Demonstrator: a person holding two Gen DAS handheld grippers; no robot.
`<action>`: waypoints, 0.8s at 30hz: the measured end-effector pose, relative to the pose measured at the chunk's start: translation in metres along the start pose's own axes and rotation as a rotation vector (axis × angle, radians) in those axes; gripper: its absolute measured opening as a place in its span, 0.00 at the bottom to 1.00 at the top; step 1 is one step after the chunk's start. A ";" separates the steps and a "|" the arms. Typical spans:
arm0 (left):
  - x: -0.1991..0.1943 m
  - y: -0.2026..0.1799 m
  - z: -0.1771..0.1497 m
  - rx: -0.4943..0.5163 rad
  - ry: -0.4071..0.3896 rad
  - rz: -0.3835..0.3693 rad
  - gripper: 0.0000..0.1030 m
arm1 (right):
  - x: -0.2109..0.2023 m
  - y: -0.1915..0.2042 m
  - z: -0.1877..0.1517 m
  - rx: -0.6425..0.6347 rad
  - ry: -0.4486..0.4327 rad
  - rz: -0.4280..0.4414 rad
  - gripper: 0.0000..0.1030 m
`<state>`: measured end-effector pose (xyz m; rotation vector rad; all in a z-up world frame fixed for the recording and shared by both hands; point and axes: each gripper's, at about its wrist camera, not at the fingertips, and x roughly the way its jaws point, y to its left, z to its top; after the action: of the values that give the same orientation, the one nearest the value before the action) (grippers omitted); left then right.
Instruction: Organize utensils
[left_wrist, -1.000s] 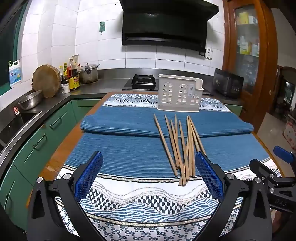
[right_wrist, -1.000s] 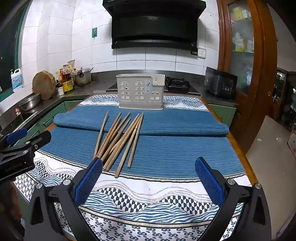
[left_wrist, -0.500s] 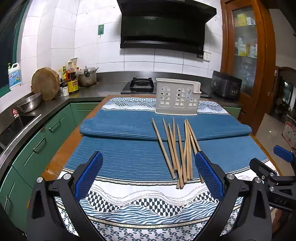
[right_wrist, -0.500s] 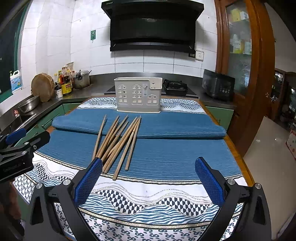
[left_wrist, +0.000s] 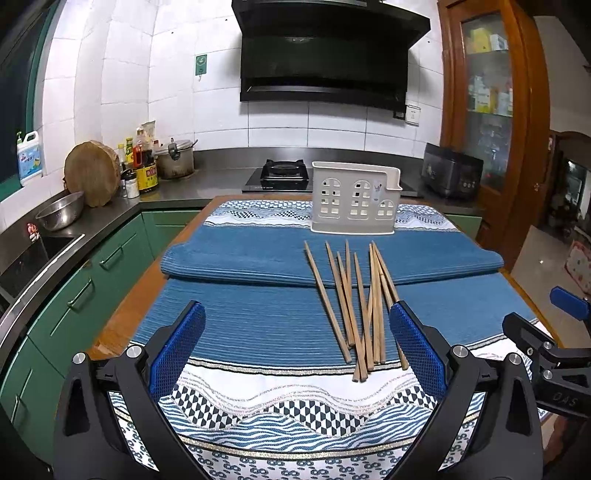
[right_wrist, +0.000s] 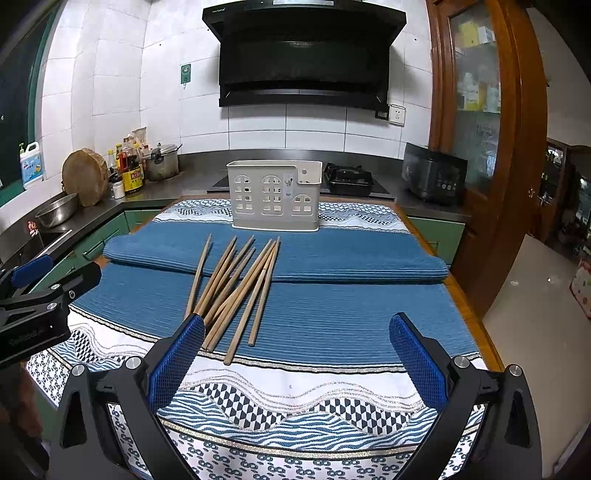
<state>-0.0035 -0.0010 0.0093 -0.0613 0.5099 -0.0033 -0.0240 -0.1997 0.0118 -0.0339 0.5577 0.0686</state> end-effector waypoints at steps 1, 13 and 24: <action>0.000 0.000 0.000 -0.003 -0.001 -0.002 0.95 | 0.000 0.000 -0.001 0.000 -0.001 -0.001 0.94; 0.000 0.003 -0.001 -0.040 -0.030 -0.019 0.95 | 0.003 0.003 0.002 -0.006 0.011 0.005 0.94; 0.012 0.008 -0.003 0.006 -0.003 0.017 0.95 | 0.021 0.010 0.001 -0.016 0.048 0.015 0.93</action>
<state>0.0051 0.0069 0.0007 -0.0507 0.5079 0.0121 -0.0069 -0.1886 0.0012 -0.0472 0.6051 0.0869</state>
